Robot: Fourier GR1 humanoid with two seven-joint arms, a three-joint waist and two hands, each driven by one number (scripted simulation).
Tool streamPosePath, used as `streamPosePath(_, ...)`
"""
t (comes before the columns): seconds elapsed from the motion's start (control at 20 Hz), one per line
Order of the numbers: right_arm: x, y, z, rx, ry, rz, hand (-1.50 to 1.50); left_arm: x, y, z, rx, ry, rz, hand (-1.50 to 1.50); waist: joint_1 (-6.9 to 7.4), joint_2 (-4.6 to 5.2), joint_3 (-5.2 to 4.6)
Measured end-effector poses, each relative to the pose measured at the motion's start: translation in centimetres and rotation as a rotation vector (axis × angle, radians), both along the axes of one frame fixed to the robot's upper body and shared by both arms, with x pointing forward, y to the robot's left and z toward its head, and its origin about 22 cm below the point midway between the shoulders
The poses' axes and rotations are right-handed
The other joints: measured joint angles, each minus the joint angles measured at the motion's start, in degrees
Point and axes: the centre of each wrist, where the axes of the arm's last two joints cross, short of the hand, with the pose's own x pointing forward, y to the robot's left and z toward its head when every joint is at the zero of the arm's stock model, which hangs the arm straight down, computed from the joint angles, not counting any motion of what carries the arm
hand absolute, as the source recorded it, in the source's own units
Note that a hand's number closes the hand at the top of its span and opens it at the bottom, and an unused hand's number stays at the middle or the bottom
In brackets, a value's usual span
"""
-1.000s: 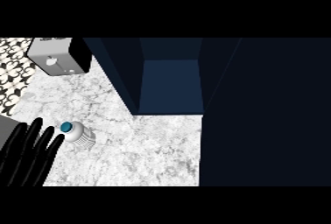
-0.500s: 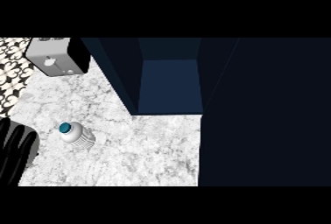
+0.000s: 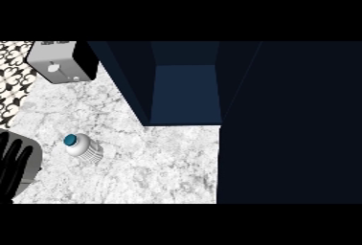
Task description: Pick up the bottled water, place it into the cabinet and close the cabinet
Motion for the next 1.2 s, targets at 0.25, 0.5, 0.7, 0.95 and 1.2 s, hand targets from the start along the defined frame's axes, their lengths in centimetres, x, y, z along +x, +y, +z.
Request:
streamPosePath(0.25, -0.3, -0.4, -0.2, 0.002, -0.005, 0.009, -1.5, 1.1, 1.8, -2.8, 0.037, 0.016, -0.003, -1.5, -0.32, 0.07, 0.01)
streamPosePath(0.5, -0.7, -0.9, -0.1, -0.01, 0.0, 0.018, -1.5, 2.7, 3.3, -5.2, 0.071, 0.025, -0.003, -1.5, -0.56, 0.16, 0.02)
streamPosePath(0.7, -0.8, -0.9, -0.4, 0.01, -0.001, 0.026, -1.5, 4.4, 4.1, -7.5, 0.072, 0.034, 0.005, -1.5, -0.62, 0.24, 0.02)
streamPosePath(0.95, -1.2, -1.4, -0.4, 0.007, -0.007, 0.028, -1.5, 5.7, 5.3, -10.1, 0.086, 0.06, 0.042, -1.5, -0.76, 0.25, 0.02)
streamPosePath(1.2, -1.5, -1.6, -0.5, 0.015, -0.007, 0.035, -1.5, 7.0, 6.5, -12.6, 0.083, 0.103, 0.055, -1.5, -0.86, 0.27, 0.01)
